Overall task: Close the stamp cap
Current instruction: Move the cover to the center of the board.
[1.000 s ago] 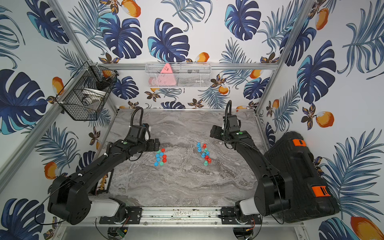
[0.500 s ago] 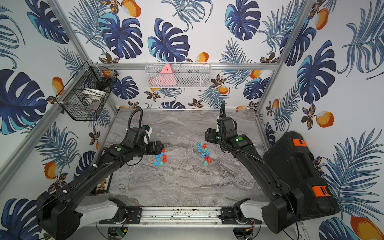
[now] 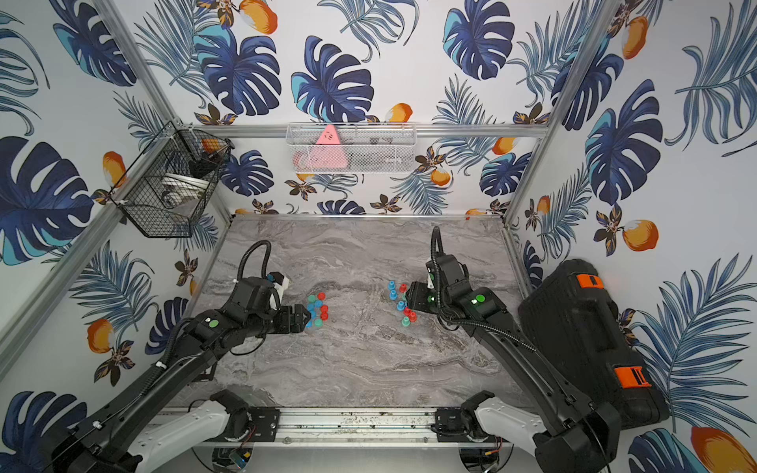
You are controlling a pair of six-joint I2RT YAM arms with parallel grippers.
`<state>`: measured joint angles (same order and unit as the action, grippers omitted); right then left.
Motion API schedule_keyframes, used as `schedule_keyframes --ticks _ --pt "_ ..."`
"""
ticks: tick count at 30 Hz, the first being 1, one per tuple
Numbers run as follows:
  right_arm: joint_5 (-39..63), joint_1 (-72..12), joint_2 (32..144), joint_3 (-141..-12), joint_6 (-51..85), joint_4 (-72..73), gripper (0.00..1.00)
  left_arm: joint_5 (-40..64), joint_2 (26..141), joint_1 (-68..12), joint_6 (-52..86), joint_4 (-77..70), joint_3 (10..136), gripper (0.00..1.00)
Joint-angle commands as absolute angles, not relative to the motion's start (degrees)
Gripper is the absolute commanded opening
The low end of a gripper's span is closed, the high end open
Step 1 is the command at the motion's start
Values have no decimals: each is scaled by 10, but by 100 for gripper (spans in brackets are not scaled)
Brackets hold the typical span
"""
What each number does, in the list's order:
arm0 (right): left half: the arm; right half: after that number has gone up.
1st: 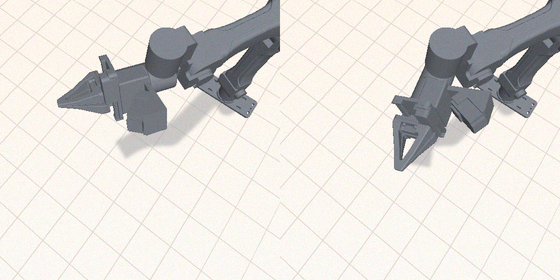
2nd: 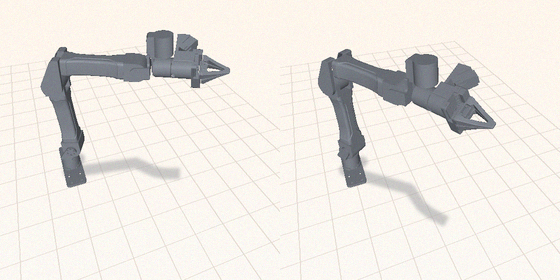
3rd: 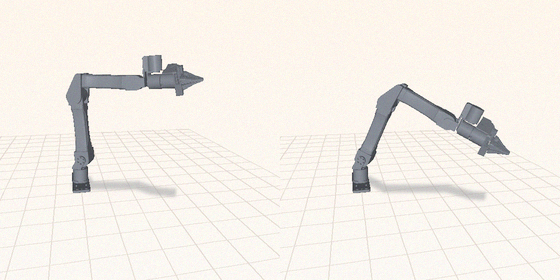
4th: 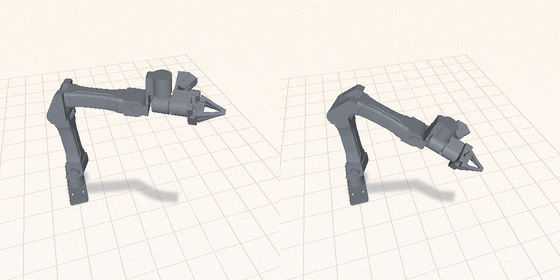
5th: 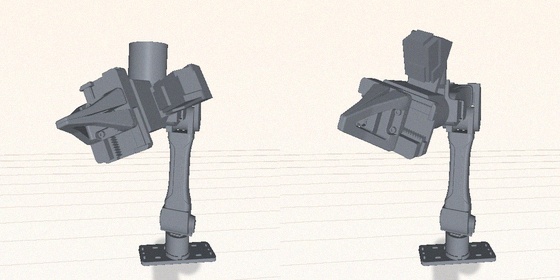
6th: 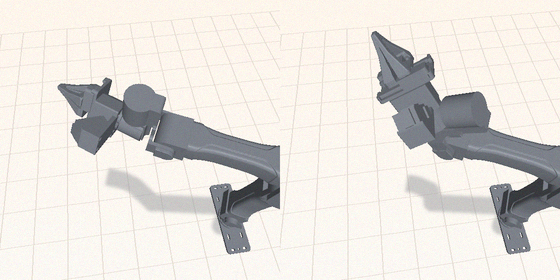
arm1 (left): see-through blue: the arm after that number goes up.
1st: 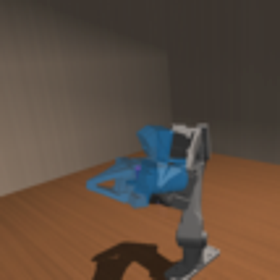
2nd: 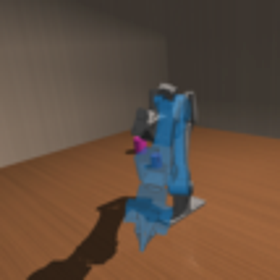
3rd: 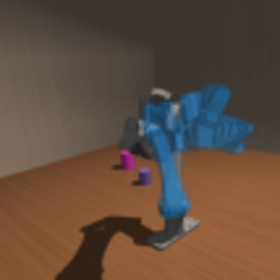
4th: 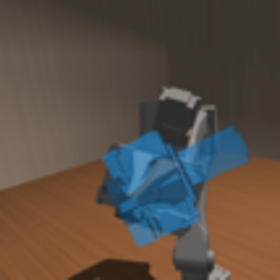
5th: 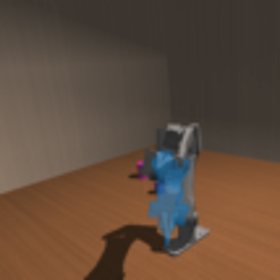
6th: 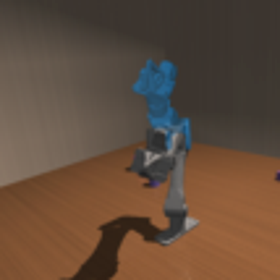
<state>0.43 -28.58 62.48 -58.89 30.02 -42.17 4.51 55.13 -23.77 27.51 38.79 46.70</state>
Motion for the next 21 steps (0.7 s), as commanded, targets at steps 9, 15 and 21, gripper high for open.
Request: schedule_keyframes --ticks 9,15,21 --pt "-27 -308 621 -537 311 -414 59 40 621 -239 287 343 458 77" --pt "-41 -309 658 -552 303 -398 58 25 701 -239 272 307 488 73" --pt "-61 -309 696 -571 292 -390 49 17 821 -238 273 267 548 66"
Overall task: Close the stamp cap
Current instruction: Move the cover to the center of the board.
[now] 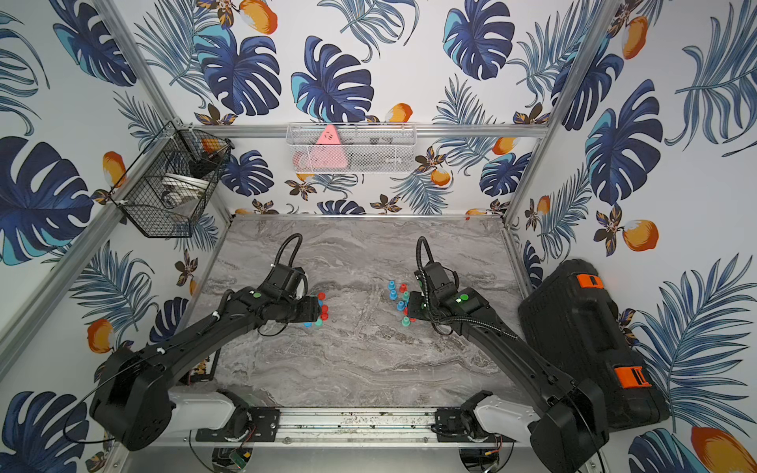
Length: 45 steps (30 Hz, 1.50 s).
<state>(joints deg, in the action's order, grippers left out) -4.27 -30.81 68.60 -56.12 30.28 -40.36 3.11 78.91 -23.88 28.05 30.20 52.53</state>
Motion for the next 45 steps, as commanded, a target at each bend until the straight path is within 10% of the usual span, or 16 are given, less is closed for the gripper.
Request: schedule_keyframes --ticks 1,45 --pt "-64 -309 701 -576 290 -391 49 13 836 -238 276 262 559 66" --pt "-99 -309 711 -567 254 -377 45 -54 1102 -229 315 216 699 49"
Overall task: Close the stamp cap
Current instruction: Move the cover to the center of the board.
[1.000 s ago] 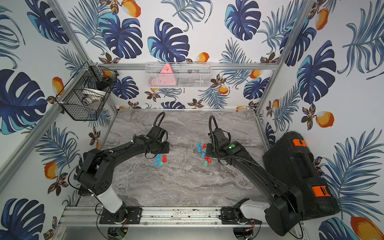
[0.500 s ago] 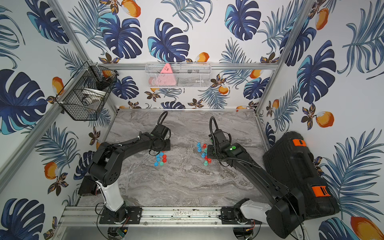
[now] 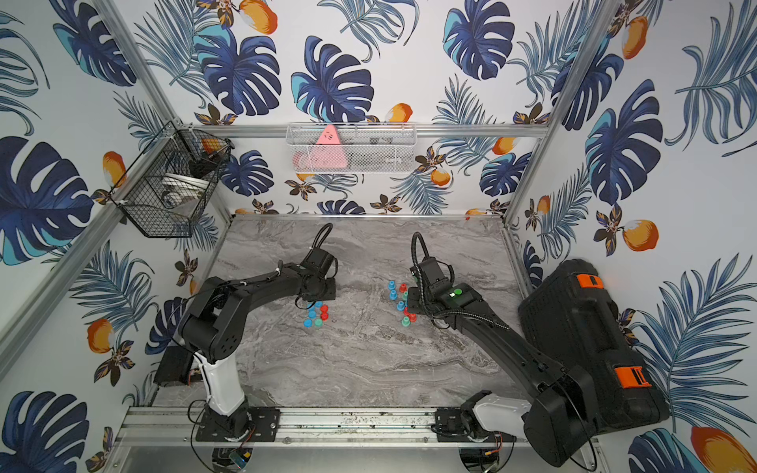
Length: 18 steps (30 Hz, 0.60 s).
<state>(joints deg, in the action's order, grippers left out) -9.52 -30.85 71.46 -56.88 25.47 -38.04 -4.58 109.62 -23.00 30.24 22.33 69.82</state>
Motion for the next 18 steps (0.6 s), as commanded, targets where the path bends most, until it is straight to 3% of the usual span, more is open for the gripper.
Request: schedule_keyframes --ticks 1,18 --pt "-102 -309 708 -567 253 -378 45 -53 1105 -229 315 215 699 49" --pt "-102 -308 694 -560 265 -389 43 -41 1131 -276 324 198 677 47"
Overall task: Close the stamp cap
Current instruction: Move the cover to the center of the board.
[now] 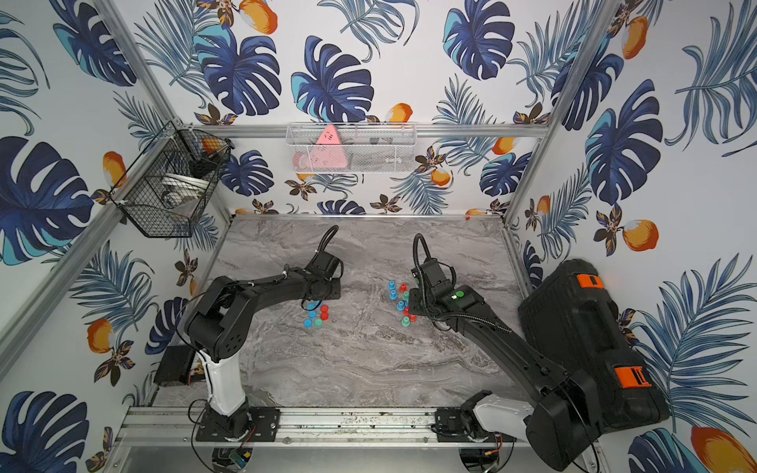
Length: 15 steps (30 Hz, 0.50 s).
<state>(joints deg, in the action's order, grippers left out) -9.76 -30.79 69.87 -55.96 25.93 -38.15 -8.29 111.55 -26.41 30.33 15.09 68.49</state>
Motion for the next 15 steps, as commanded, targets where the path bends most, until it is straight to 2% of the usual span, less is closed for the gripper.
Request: schedule_keyframes --ticks 1,15 --pt "-103 -309 690 -561 266 -391 43 -37 1134 -281 326 196 678 47" --pt "-112 -308 648 -555 274 -423 43 -43 1164 -371 348 204 710 47"
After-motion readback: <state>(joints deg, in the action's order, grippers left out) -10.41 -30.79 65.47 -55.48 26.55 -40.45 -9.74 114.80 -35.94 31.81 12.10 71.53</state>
